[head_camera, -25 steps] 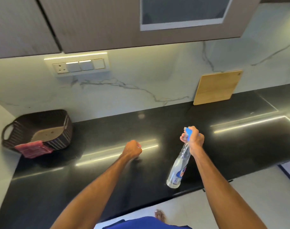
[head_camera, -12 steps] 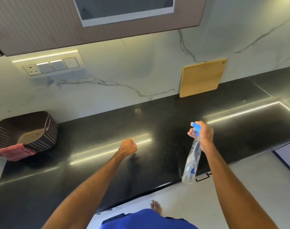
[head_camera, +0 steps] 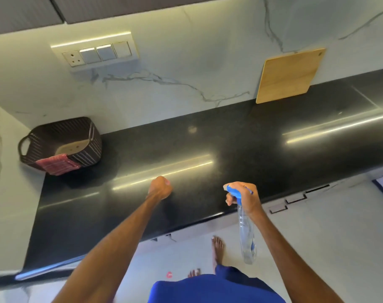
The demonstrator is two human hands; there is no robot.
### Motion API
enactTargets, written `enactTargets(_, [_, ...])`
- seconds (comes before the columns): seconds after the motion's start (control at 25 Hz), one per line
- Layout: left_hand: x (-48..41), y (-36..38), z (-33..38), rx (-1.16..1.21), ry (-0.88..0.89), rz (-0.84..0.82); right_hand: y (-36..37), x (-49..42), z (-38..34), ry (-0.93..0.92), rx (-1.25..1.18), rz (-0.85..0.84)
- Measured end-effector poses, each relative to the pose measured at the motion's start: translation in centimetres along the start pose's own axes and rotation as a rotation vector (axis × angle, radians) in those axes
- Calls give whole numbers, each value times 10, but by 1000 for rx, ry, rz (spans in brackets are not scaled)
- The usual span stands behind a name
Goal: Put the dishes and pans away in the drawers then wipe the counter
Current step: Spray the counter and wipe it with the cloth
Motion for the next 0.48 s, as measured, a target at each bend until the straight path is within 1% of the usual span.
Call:
enactTargets(0.12, [13, -2, -29, 35, -52, 17, 13, 35, 34, 102, -49, 68])
enactTargets(0.24, [20, -7, -39, 55, -111, 65, -7, 59, 47, 115, -52, 186])
enactTargets(0.32, [27, -2, -32, 36, -99, 73, -34, 70, 46, 105, -77, 285])
enactTargets(0.48, [39, 18, 13, 42, -13, 29, -90, 80, 39, 88, -124, 481])
Point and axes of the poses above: each hand's wrist, its own x-axis away from the middle knuckle, its own y-axis out of the palm, z = x × y, the point moved 3 cm from there along -x, towards the middle knuckle, and after that the axes turned 3 degrees about -z, right-handed, at the moved point
